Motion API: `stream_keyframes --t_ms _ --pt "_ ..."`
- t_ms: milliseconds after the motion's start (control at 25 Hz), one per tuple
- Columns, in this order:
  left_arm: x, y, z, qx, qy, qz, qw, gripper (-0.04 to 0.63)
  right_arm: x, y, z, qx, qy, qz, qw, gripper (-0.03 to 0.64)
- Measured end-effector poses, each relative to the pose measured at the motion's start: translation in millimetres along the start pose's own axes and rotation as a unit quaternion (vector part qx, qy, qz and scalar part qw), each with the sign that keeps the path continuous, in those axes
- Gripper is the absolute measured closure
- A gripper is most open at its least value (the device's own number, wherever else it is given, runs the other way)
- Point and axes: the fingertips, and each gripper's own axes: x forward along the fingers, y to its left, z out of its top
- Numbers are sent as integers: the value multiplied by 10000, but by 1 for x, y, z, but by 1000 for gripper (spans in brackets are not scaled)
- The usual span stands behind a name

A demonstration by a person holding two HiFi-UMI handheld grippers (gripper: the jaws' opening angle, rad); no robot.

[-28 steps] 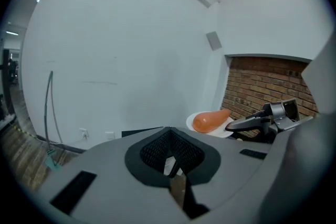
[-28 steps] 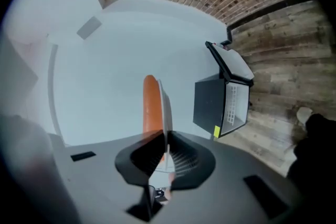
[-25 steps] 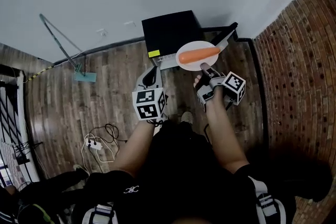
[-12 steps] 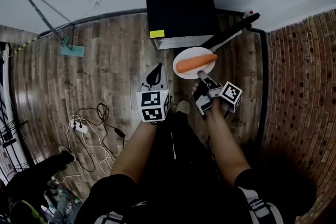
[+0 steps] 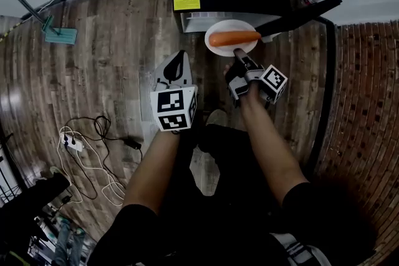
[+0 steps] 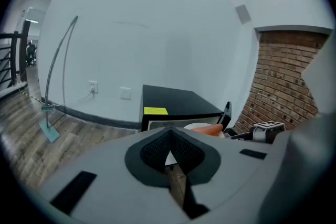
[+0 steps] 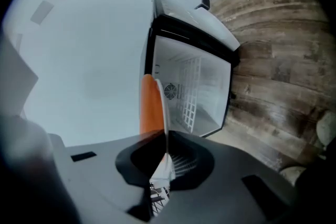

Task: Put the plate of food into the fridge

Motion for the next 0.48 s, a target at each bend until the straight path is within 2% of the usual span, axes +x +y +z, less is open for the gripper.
stream_keyframes --t_ms 200,480 --pt "54 8 -29 51 -296 -60 9995 598 82 -40 39 258 -396 355 9983 591" --pt "106 30 -59 58 -503 12 9987 598 175 -66 75 -233 -523 40 9983 589"
